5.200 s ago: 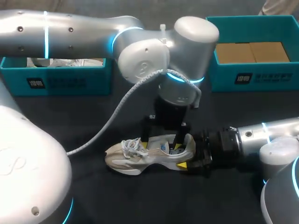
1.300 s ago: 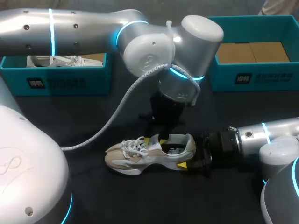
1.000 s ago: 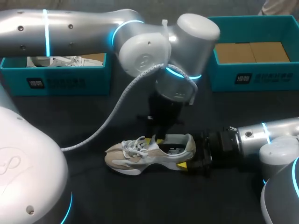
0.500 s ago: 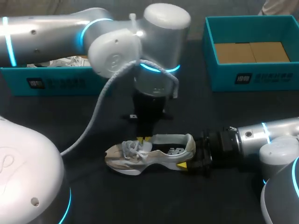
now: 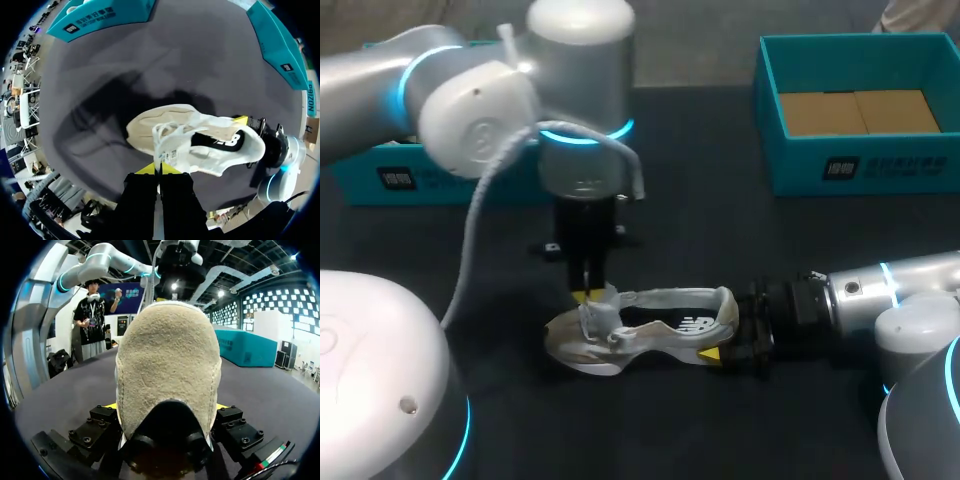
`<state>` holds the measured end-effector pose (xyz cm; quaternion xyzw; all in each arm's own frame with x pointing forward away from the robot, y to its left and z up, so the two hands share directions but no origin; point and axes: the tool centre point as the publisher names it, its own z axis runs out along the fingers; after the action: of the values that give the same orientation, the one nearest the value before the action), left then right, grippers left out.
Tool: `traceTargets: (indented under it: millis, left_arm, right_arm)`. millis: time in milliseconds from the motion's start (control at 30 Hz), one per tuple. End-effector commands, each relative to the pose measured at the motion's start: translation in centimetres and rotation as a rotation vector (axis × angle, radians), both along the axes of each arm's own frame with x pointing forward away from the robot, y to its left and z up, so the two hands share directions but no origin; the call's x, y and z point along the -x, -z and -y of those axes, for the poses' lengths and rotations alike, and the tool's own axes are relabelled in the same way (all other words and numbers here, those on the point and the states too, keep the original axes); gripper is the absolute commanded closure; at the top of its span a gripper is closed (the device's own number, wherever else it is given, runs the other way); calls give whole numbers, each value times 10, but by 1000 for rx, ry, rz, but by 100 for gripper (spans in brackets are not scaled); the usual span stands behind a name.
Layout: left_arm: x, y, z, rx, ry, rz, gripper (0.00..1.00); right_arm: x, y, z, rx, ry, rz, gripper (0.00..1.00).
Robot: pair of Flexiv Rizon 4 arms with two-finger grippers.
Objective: Take the shoe out of the shoebox, open the shoe tongue, remove and reinsert the insole, then place the shoe into the shoebox
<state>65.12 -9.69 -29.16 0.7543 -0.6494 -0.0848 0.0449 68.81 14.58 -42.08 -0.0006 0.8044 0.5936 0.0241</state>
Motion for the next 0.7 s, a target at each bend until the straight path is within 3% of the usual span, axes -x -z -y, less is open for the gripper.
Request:
traceTargets:
  millis: [33,267,567,700]
  left_arm:
    - [4,2,-31,323,-56,42,100]
    - [3,25,-49,344,-54,-17,100]
    - [-2,60,-56,314,-76,-94,100]
    - [1,63,-62,306,-53,-101,86]
  right_arm:
    - [0,2,-3,4,1,0,100]
    - [0,2,-3,4,1,0,100]
    - [0,2,-3,4,1,0,100]
    - [0,2,-3,4,1,0,100]
